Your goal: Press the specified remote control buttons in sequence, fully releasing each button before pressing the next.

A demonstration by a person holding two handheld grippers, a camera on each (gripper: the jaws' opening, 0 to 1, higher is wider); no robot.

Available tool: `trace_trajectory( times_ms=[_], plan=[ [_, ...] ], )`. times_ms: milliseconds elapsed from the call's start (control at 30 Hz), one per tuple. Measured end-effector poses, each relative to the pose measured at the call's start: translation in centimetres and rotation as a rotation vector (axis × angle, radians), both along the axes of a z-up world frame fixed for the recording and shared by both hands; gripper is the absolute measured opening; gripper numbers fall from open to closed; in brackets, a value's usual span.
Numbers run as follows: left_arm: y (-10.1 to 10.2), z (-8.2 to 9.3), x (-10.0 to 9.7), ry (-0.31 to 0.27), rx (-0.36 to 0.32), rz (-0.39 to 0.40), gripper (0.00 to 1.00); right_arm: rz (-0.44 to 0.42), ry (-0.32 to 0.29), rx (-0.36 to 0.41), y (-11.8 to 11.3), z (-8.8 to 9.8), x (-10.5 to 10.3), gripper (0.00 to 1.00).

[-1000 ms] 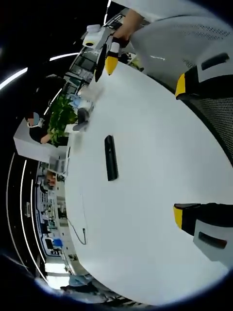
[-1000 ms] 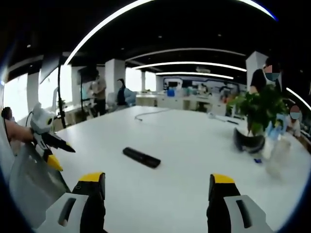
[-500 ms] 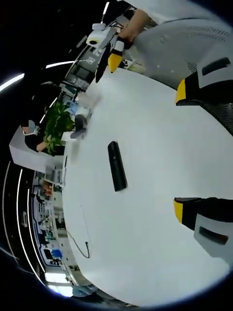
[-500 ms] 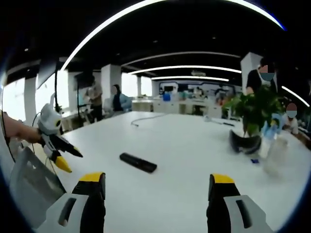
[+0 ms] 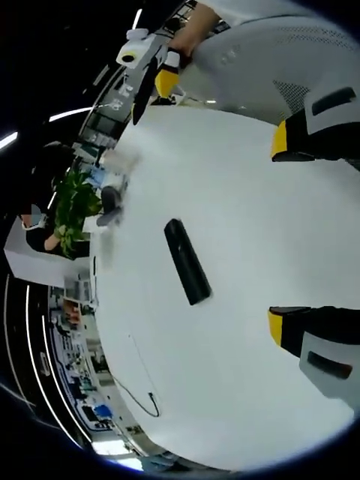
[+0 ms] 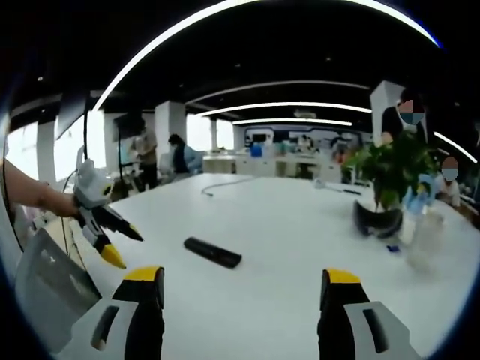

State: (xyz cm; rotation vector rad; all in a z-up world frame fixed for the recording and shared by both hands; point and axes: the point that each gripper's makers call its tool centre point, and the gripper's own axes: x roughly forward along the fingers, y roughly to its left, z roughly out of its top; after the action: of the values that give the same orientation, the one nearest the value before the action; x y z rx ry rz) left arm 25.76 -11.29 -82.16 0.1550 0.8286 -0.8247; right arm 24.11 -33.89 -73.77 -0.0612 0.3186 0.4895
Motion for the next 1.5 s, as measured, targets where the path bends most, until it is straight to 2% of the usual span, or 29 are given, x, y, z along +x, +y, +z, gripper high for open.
trace_trajectory(
  times_ms=[133,367,600,700,900,1267,1500],
  plan=[
    [0.0,-0.2,0.6,0.003,0.016,-0.019,0.82,0.004,0.008,-0.001,0.1,-0.1,0.0,0.84],
    [-0.4,0.1,2.2,-0.005,-0.003,-0.031,0.82,0.020,0.023,-0.017,0.3,-0.5,-0.1,0.83],
    [-0.9,0.0,3.6,-0.027,0.061,-0.102,0.82,0.017,0.027,-0.015,0.2,-0.6,-0.1,0.83],
    [-1.6,-0.1,3.6,-0.010,0.065,-0.152,0.82,0.016,0.029,-0.015,0.2,-0.6,-0.1,0.82],
    [-2.0,-0.7,4.5,-0.007,0.117,-0.211,0.81,0.021,0.037,-0.027,0.2,-0.9,-0.1,0.82],
    [-3.5,-0.8,6.5,0.021,0.078,-0.210,0.80,0.029,0.053,-0.062,0.3,-1.4,-0.2,0.81],
    [-3.4,-1.1,8.1,0.020,0.109,-0.218,0.80,0.025,0.052,-0.067,0.1,-1.4,-0.2,0.80]
  ],
)
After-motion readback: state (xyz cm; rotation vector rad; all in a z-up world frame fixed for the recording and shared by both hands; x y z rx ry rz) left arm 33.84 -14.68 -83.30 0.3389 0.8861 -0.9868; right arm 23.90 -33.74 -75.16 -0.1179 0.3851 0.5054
